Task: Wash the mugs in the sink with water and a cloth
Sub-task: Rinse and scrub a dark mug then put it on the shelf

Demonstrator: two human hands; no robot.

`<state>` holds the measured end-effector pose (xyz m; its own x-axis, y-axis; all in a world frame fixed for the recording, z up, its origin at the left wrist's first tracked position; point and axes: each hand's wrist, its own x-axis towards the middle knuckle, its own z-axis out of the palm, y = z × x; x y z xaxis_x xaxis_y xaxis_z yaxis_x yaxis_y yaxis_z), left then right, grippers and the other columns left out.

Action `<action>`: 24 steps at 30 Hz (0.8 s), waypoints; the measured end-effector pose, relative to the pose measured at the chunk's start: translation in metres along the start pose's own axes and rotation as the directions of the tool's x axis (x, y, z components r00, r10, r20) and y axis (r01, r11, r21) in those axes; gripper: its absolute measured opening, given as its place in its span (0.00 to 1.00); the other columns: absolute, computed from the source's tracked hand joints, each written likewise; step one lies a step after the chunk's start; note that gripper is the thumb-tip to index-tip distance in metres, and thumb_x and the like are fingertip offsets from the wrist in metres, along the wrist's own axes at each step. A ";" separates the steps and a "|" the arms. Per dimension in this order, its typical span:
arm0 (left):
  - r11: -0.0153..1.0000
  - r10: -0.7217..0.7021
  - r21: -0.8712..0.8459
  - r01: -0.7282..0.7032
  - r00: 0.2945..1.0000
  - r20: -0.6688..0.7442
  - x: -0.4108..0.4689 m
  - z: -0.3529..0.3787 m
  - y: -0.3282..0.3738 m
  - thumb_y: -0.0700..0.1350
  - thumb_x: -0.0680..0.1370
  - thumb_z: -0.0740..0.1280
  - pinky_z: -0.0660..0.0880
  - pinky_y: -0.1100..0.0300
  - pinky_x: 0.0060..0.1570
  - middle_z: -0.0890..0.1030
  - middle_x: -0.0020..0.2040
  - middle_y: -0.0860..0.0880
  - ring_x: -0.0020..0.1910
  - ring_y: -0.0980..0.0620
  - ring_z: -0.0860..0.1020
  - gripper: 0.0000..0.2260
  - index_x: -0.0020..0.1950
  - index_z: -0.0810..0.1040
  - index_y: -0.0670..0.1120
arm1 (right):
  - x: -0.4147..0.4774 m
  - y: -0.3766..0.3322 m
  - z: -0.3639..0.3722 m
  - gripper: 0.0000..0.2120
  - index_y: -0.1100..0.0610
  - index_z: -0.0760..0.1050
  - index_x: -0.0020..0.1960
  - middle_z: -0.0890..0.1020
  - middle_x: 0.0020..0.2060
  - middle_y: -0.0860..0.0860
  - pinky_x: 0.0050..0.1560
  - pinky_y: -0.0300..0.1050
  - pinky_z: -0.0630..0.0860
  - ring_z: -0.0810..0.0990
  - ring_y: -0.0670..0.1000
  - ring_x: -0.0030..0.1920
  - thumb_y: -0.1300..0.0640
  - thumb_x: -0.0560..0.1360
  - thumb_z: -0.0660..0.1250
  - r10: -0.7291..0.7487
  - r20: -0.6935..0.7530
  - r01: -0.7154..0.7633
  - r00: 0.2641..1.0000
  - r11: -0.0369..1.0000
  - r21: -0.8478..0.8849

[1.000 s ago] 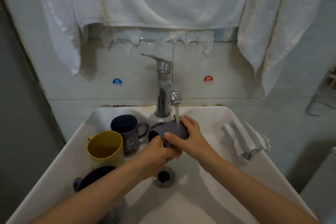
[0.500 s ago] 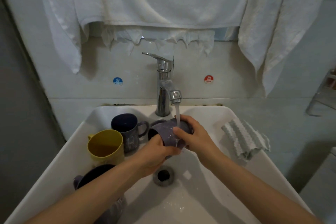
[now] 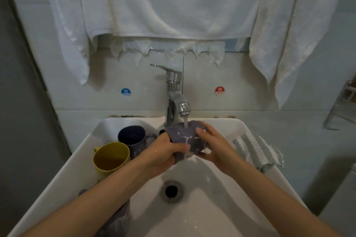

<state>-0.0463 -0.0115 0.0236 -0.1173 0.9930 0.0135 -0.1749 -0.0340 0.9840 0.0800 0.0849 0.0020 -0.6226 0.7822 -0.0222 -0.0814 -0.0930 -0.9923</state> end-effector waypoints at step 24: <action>0.930 0.230 0.330 -0.163 0.958 -0.174 -0.014 0.008 -0.039 0.32 0.74 0.66 0.74 0.73 0.47 0.78 0.48 0.60 0.47 0.66 0.77 0.19 0.50 0.72 0.58 | -0.003 0.017 -0.006 0.18 0.52 0.79 0.57 0.80 0.58 0.46 0.59 0.26 0.68 0.76 0.42 0.58 0.55 0.68 0.73 -0.609 0.374 0.649 0.700 0.323 -0.689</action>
<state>-0.0303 -0.0229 -0.0135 -0.3223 0.9235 0.2079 0.1792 -0.1561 0.9713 0.0856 0.0845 -0.0151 -0.6768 0.3738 0.6342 0.1058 0.9020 -0.4186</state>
